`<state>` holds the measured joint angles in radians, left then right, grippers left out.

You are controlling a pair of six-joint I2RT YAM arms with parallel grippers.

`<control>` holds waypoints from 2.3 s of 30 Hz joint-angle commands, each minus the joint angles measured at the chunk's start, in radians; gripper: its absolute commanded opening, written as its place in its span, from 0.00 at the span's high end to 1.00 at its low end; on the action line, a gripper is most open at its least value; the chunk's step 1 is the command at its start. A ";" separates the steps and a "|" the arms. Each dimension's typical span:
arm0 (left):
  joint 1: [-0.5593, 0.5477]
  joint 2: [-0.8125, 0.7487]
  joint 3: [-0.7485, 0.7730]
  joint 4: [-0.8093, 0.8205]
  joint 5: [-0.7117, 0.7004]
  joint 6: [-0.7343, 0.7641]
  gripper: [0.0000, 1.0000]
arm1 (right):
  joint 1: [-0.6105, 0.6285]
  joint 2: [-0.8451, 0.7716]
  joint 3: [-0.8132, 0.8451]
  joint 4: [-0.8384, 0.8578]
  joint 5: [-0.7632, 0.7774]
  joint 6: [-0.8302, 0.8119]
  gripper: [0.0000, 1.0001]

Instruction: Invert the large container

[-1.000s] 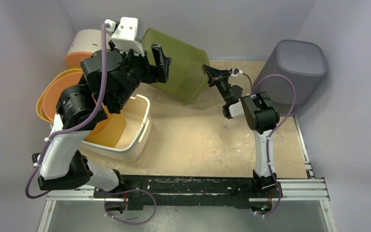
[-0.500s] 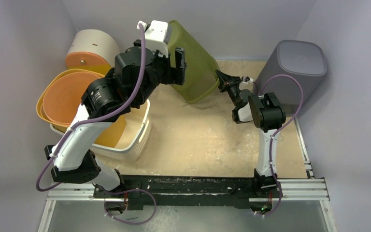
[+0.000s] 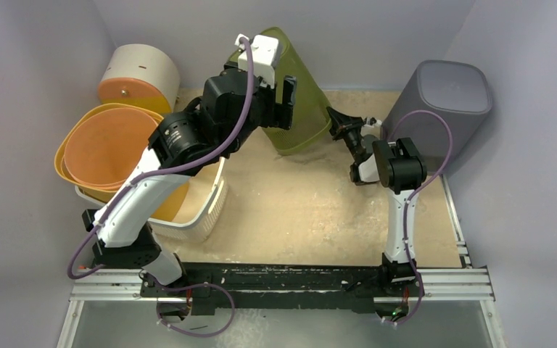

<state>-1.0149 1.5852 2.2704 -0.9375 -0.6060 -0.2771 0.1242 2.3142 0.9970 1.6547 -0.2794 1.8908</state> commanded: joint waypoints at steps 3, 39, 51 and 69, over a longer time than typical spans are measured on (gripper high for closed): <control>0.001 0.006 0.054 0.027 0.000 0.012 0.21 | 0.013 0.135 0.005 0.359 -0.062 -0.103 0.88; 0.003 0.074 0.081 0.037 0.000 0.039 0.21 | 0.075 0.201 0.283 -0.166 -0.104 -0.318 0.78; 0.039 0.111 0.086 0.049 0.061 0.039 0.21 | 0.002 0.193 0.355 -0.342 -0.114 -0.432 0.76; 0.098 0.116 0.020 0.092 0.150 0.016 0.21 | -0.027 0.163 0.440 -0.625 -0.048 -0.586 0.75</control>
<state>-0.9306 1.7061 2.2963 -0.8993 -0.4854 -0.2512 0.1165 2.5004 1.4082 1.1004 -0.3584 1.3827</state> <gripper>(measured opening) 0.790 0.247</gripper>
